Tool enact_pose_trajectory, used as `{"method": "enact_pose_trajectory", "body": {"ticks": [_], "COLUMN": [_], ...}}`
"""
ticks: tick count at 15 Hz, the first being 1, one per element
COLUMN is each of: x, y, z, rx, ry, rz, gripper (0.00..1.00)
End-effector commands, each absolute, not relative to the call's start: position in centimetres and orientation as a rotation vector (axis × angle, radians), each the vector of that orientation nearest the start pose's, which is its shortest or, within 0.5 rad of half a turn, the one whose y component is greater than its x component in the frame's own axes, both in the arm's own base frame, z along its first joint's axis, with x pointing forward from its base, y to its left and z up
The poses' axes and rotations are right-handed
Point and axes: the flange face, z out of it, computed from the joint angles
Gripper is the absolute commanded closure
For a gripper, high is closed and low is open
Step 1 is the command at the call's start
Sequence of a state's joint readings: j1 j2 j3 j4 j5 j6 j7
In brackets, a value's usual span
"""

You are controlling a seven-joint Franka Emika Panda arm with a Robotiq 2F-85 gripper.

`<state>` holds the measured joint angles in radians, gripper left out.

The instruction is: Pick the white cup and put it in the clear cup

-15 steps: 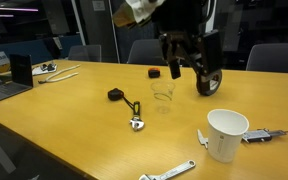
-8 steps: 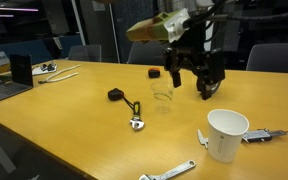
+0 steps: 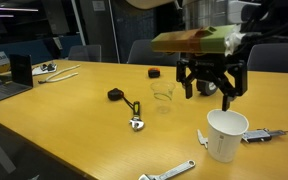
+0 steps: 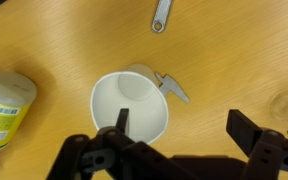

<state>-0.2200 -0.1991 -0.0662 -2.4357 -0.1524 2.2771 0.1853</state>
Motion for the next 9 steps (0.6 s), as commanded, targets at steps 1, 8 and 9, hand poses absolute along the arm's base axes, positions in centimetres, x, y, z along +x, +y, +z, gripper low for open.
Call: {"method": "enact_pose_trajectory", "body": {"ticks": [1,8,9], "x": [45.6,46.2,46.2], "y": [-14.5,-14.3,-14.3], "z": [36.8,33.8,33.6], "rx": [-3.184,-3.181,-3.182], "ry": [0.514,0.438,0.433], "rz": [-0.038,0.063,0.073], "gripper": [0.00,0.00,0.00]}}
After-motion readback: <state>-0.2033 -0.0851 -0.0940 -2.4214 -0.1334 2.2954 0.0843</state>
